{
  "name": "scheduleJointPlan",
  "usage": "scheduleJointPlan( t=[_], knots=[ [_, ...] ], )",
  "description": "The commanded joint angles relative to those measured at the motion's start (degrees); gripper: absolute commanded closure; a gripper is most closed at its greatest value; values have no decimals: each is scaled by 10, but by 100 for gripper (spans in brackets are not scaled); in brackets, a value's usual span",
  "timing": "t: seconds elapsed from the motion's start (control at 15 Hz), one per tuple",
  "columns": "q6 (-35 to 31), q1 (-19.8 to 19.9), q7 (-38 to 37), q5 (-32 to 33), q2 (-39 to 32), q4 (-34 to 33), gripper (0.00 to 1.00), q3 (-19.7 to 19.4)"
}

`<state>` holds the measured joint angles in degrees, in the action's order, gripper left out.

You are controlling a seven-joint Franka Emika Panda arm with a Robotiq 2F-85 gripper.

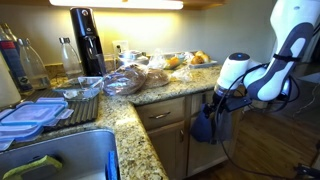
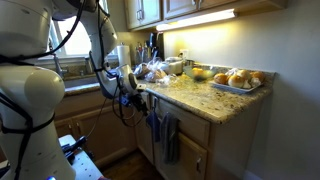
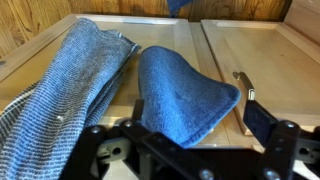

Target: Place the left blue cloth onto the kitchen counter

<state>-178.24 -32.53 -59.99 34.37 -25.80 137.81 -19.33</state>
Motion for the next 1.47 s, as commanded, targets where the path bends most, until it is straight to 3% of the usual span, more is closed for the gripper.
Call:
scheduleJointPlan(
  t=[0.0, 0.6, 1.0, 1.07, 1.4],
  knots=[
    [-42, -61, -40, 13, -36, -9, 0, -65],
    [-104, -158, -56, -15, -135, -32, 0, -158],
    [-117, -196, -57, -41, -188, -47, 0, -200],
    [-121, -206, 34, -148, -193, -37, 0, -192],
    [-132, -213, 177, -359, -220, -45, 0, -162]
  ],
)
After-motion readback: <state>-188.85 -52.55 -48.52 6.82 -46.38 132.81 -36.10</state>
